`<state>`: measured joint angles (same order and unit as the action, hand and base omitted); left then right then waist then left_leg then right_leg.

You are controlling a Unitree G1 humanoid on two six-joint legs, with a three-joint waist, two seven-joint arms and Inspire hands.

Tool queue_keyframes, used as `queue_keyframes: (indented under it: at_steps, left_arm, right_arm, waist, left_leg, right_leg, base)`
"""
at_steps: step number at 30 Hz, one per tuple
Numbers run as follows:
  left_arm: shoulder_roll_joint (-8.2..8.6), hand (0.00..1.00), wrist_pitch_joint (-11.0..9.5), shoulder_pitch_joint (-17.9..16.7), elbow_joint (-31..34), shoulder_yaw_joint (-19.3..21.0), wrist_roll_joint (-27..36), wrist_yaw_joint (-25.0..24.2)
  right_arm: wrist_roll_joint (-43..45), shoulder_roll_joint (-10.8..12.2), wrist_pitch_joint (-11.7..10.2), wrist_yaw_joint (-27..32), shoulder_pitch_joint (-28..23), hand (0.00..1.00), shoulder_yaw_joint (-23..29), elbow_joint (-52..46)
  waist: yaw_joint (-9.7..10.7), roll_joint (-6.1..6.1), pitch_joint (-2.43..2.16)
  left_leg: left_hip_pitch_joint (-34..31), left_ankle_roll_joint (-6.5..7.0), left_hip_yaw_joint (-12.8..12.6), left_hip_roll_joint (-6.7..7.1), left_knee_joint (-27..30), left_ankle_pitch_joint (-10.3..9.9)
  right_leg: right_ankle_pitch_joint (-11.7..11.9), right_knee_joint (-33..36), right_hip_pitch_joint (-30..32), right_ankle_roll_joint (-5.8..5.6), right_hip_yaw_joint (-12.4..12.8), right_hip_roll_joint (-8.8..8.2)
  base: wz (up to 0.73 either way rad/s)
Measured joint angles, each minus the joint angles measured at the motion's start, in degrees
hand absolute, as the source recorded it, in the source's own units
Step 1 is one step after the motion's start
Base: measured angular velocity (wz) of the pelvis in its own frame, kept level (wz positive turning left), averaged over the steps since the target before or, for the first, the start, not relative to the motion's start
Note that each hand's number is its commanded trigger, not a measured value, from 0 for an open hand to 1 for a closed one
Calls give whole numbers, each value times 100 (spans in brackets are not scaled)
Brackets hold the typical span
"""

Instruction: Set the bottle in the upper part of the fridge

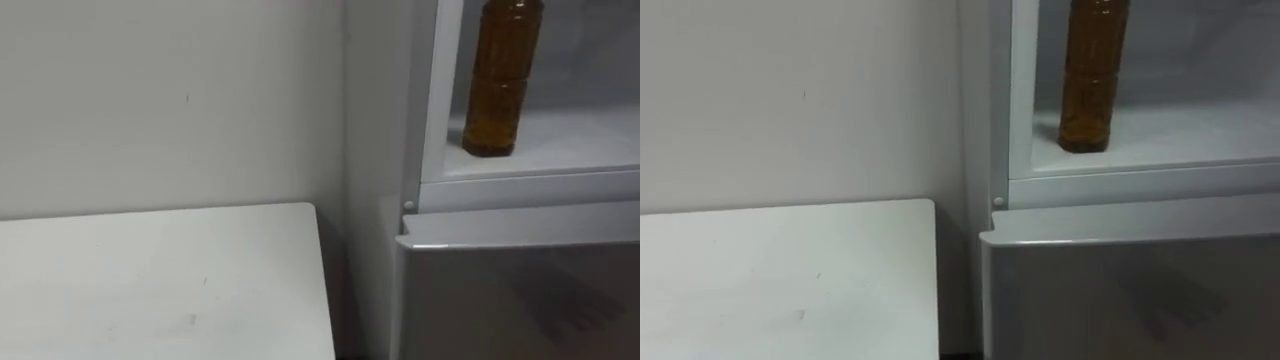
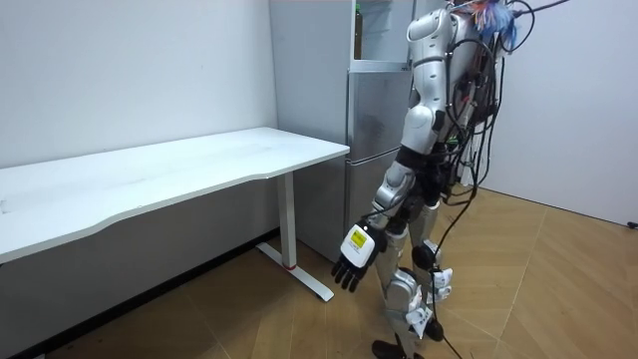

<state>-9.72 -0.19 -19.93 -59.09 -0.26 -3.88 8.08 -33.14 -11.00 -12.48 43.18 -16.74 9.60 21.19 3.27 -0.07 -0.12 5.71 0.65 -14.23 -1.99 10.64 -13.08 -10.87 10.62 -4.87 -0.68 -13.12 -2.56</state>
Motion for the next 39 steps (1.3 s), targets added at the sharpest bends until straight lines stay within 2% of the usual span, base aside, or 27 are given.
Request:
queue_keyframes:
  at_steps: [5, 10, 13, 20, 24, 26, 30, 35, 39]
  left_arm:
    - [-1, 0, -8, 19, -40, -1, 108, 22]
    - [-1, 0, -21, 57, -26, 1, 105, 24]
    - [13, 0, -26, 60, -39, 0, 80, 34]
    - [27, 0, -13, 142, -76, -9, 20, 25]
    - [25, 0, -1, 178, -69, -25, -316, -69]
    - [25, 0, 2, 181, -67, -20, -462, -148]
    - [42, 0, 87, 280, -67, -19, -814, -261]
    - [39, 0, 240, 378, -68, -169, -932, -274]
    - [40, 0, 262, 461, -68, -225, -935, -351]
  right_arm:
    - [-53, 15, 9, 35, 44, 0, -188, 1382]
    - [-86, 19, 8, -117, 35, 0, -331, 2155]
    - [71, 20, 22, -492, -9, 0, -506, 2879]
    - [214, 44, 409, -1761, 152, 0, -693, 4079]
    - [213, 56, 616, -2584, 157, 0, -1147, 4108]
    - [220, 98, 647, -2906, 154, 0, -1194, 4114]
    - [216, 167, 875, -3549, 236, 0, -1250, 4199]
    - [142, 179, 1063, -4011, 408, 0, -1289, 4384]
    - [143, 181, 1104, -4155, 425, 0, -1264, 4387]
  waist:
    - [-12, -22, 6]
    - [-3, 40, 4]
    - [-12, 40, 4]
    - [-26, 59, 28]
    - [-52, 48, 29]
    - [-55, 43, 29]
    - [-69, 12, 26]
    - [-47, -2, 27]
    - [-27, 3, 30]
  left_leg:
    - [-9, 5, 5, 7, 5, -9]
    - [-2, 8, 11, 56, -39, -15]
    - [45, 8, 17, 60, -40, -15]
    - [94, 15, 20, 53, -82, -18]
    - [91, 18, 1, 51, -85, -18]
    - [88, 18, 6, 56, -84, -18]
    - [78, 18, 9, 59, -93, -18]
    - [79, 20, 15, 61, -89, -19]
    - [79, 19, 18, 57, -97, -20]
  right_leg:
    - [-2, -6, -9, -5, -15, -8]
    - [-18, -2, 9, -27, 28, -10]
    - [-24, 17, -26, -32, 35, -18]
    - [-40, -10, -60, -43, 49, -30]
    - [-40, 0, -23, -43, 74, -26]
    - [-40, 2, -18, -43, 71, -28]
    - [-39, 7, -10, -44, 123, -24]
    - [-38, 8, -12, -45, 138, -25]
    - [-38, 7, -16, -45, 136, -18]
  base:
    - [0]
    - [-1]
    - [0]
    - [0]
    - [-4]
    - [0]
    - [0]
    - [0]
    - [0]
